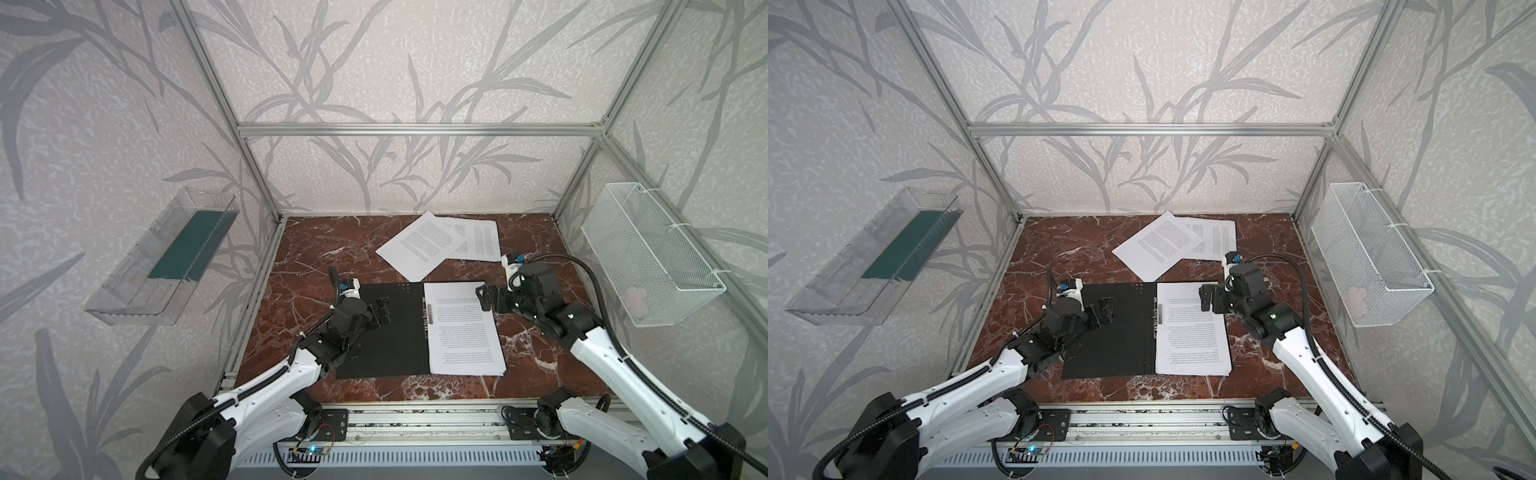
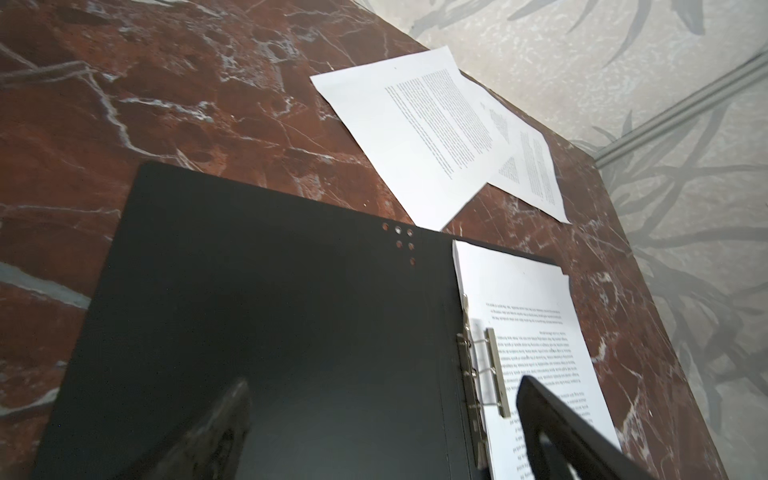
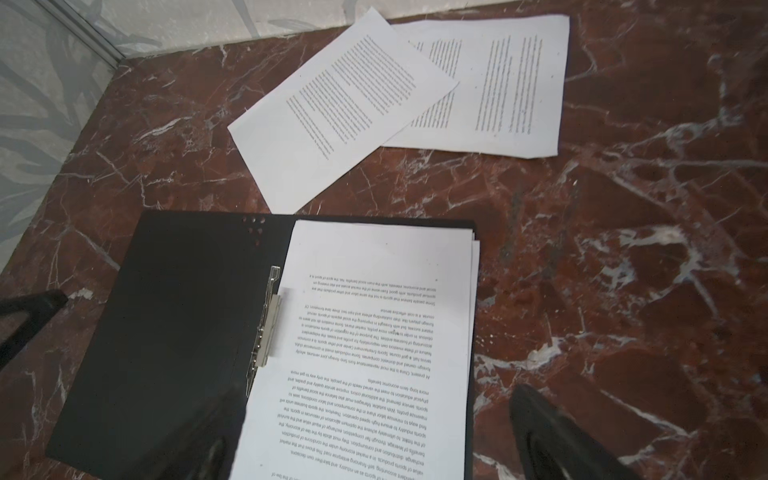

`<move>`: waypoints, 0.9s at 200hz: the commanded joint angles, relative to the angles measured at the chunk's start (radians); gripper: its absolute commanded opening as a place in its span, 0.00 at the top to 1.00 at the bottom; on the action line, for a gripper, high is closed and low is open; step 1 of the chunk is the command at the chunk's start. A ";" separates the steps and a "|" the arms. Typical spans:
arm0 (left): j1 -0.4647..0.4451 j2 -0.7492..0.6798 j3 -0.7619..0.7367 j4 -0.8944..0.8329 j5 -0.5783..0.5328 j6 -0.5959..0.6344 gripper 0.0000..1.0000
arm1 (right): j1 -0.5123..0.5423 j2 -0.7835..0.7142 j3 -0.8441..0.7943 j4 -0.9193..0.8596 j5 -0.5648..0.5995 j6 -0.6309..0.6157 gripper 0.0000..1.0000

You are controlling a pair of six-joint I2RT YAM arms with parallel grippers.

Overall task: Put the files into the folder
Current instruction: 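Release the sheet with the right gripper while the left withdraws toward loose sheets, then move the left gripper to the loose sheets while the right gripper approaches them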

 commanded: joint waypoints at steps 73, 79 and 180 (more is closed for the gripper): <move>0.305 0.783 0.781 -0.147 0.322 0.217 0.08 | -0.001 -0.029 -0.228 0.316 -0.142 0.034 0.02; 0.323 0.841 0.862 -0.204 0.369 0.251 0.09 | -0.001 -0.014 -0.226 0.322 -0.150 0.038 0.02; 0.455 1.660 2.215 -1.232 0.764 0.755 0.13 | -0.001 -0.039 -0.245 0.372 -0.223 0.060 0.02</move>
